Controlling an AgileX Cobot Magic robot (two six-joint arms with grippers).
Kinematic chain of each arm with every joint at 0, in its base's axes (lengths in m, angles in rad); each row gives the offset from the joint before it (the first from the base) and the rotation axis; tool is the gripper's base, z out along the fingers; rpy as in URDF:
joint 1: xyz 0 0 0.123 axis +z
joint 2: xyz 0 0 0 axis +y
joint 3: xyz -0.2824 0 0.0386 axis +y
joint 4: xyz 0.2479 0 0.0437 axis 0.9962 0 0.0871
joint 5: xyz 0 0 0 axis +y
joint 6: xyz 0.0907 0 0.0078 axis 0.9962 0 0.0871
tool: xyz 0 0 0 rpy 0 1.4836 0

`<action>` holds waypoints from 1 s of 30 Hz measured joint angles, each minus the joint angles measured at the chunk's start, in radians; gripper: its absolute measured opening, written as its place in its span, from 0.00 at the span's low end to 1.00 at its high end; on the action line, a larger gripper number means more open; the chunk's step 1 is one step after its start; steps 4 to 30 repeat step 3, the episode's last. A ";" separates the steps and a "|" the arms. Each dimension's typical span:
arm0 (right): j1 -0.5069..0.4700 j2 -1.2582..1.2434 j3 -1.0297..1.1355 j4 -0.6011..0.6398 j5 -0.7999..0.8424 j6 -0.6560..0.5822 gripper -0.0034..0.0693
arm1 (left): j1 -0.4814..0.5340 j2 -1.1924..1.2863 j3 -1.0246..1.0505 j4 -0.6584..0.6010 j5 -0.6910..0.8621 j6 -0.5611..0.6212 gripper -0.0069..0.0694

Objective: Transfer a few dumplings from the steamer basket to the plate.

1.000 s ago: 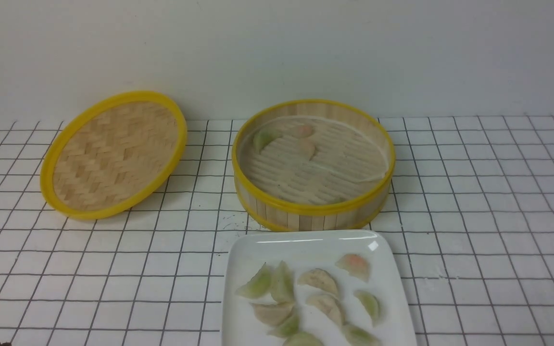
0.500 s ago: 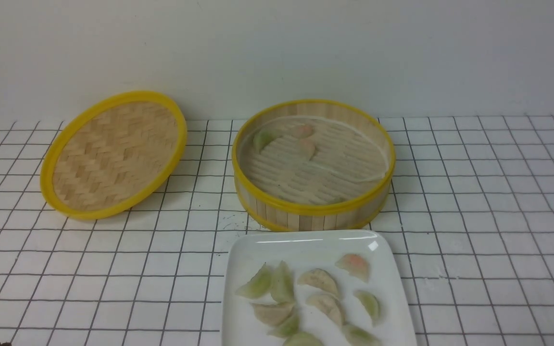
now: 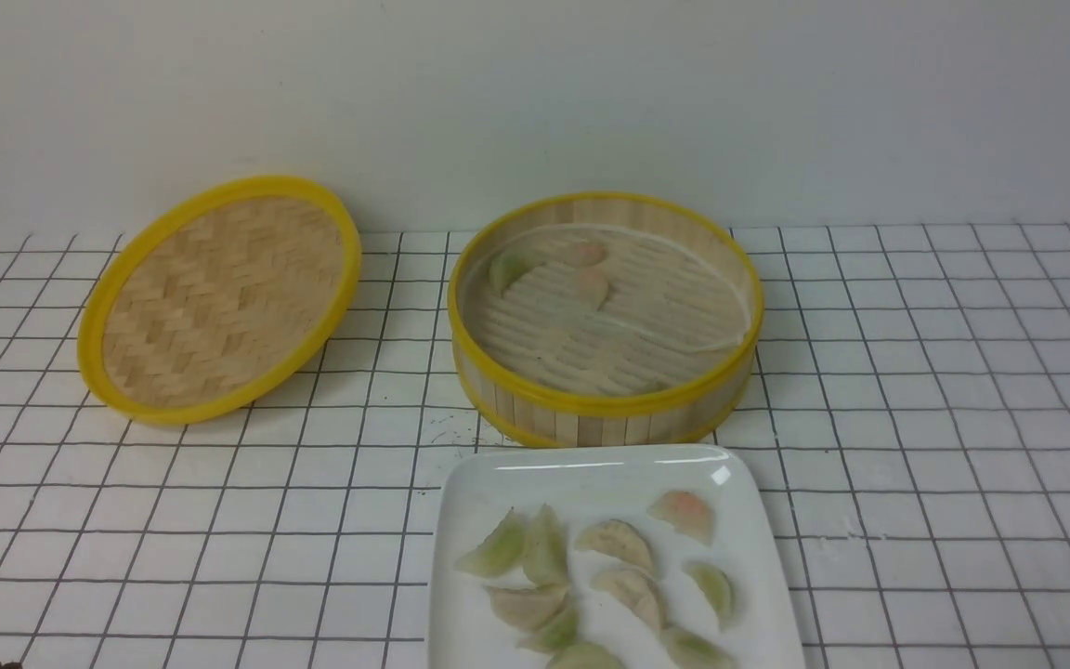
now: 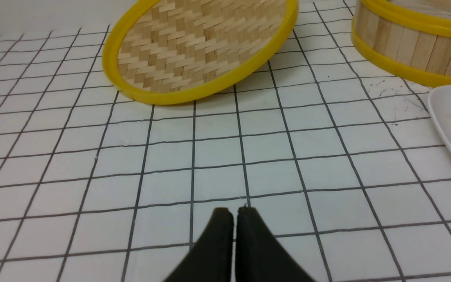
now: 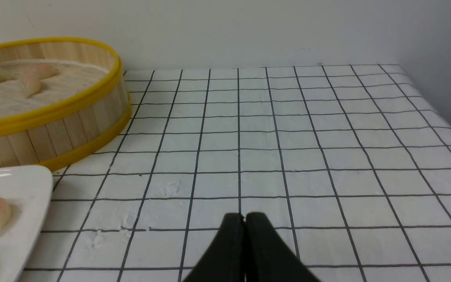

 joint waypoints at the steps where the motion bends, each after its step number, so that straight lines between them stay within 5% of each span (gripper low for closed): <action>1: 0.000 0.000 0.000 0.000 0.000 0.000 0.03 | 0.000 0.000 0.000 0.000 0.000 0.000 0.08; 30: 0.000 0.000 0.000 0.000 0.000 0.000 0.03 | 0.000 0.000 0.000 0.000 0.000 0.000 0.08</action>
